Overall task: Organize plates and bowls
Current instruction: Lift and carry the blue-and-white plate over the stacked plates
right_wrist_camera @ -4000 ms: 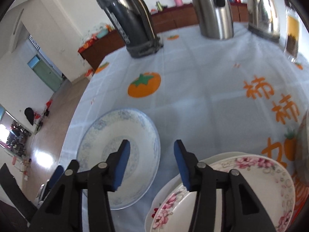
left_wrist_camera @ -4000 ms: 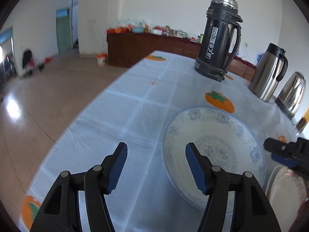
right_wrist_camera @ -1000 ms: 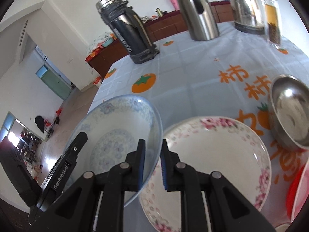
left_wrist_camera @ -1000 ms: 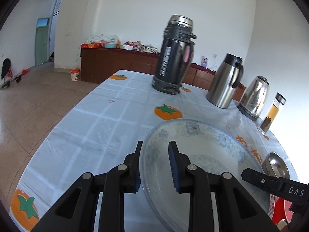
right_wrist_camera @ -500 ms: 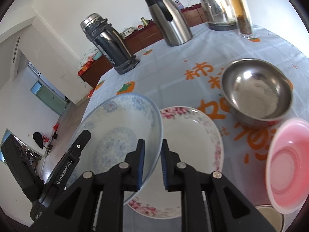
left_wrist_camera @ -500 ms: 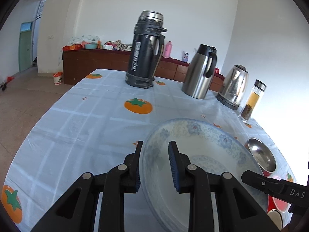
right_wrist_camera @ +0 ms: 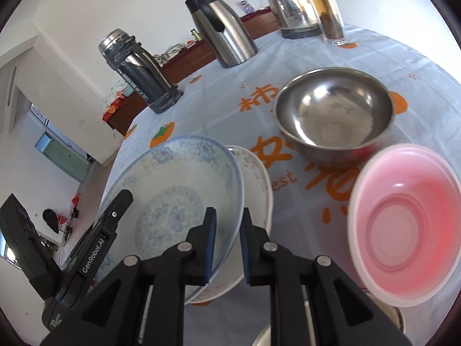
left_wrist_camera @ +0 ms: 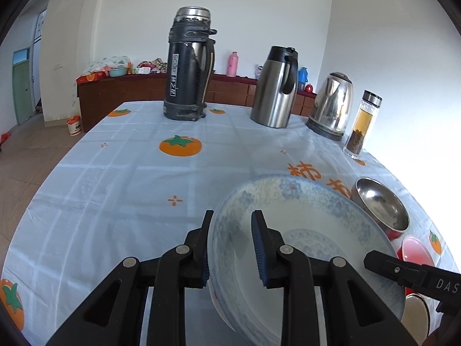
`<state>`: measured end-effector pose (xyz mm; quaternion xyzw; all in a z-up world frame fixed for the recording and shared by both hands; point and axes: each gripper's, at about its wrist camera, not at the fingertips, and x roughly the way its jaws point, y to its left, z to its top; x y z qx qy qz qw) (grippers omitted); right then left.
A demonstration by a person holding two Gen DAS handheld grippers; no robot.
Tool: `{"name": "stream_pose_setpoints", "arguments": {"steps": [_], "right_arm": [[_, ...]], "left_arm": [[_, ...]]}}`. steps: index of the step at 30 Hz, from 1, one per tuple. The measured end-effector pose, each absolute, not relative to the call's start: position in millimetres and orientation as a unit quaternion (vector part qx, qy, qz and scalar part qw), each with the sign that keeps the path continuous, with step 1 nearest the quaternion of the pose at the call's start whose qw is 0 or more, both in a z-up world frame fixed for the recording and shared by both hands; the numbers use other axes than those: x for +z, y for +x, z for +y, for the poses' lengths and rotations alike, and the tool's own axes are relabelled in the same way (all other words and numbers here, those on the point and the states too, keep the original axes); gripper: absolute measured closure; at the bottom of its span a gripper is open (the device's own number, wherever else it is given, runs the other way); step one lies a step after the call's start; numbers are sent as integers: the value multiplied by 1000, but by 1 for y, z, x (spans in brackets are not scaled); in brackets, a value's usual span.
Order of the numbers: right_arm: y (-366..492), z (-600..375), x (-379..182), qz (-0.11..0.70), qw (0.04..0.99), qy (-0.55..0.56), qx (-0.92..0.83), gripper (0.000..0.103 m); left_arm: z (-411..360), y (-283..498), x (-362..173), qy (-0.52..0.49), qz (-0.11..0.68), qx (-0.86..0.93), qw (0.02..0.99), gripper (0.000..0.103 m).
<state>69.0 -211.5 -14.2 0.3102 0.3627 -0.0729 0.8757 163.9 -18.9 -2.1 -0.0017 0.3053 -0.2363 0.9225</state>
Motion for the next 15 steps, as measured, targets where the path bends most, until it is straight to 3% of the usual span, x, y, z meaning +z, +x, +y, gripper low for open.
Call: {"name": "stream_pose_setpoints", "arguments": {"steps": [15], "right_arm": [[59, -204, -11, 357, 889, 274, -90, 86]], "left_arm": [[-24, 163, -9, 2, 319, -236, 918, 76]]}}
